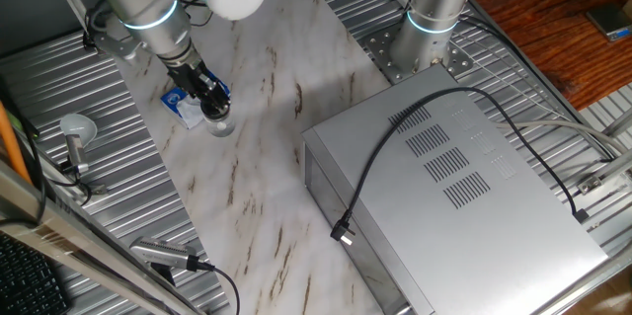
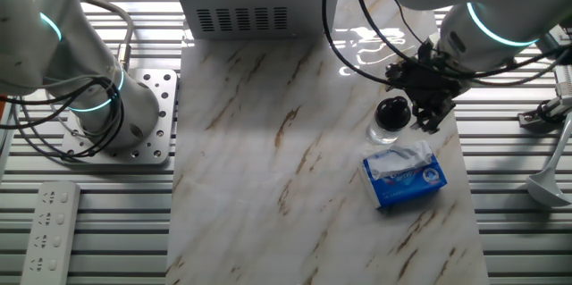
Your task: Unscrew the lid from the jar
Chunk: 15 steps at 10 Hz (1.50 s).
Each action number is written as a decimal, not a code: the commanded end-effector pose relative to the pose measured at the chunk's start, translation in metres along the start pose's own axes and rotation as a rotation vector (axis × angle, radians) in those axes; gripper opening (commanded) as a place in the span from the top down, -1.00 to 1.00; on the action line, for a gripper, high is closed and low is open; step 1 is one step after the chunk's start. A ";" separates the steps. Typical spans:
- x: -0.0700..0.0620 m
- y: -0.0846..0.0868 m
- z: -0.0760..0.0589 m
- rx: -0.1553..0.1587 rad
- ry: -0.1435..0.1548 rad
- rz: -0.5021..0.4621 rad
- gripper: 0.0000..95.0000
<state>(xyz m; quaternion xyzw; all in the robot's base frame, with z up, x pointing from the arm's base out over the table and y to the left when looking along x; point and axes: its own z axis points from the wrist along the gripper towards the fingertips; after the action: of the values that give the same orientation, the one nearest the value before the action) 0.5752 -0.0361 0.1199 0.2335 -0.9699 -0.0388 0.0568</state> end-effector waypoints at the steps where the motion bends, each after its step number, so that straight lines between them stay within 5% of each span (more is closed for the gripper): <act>1: 0.000 0.000 0.000 -0.005 0.003 0.106 -0.60; 6: 0.001 0.000 0.000 0.015 -0.004 0.212 -0.60; 9: 0.002 0.000 0.001 0.031 -0.048 0.255 -0.60; 15: 0.002 0.000 0.003 0.061 -0.046 0.271 -0.60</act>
<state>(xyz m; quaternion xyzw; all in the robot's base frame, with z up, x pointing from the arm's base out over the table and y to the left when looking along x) 0.5746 -0.0361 0.1171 0.1009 -0.9943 -0.0078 0.0342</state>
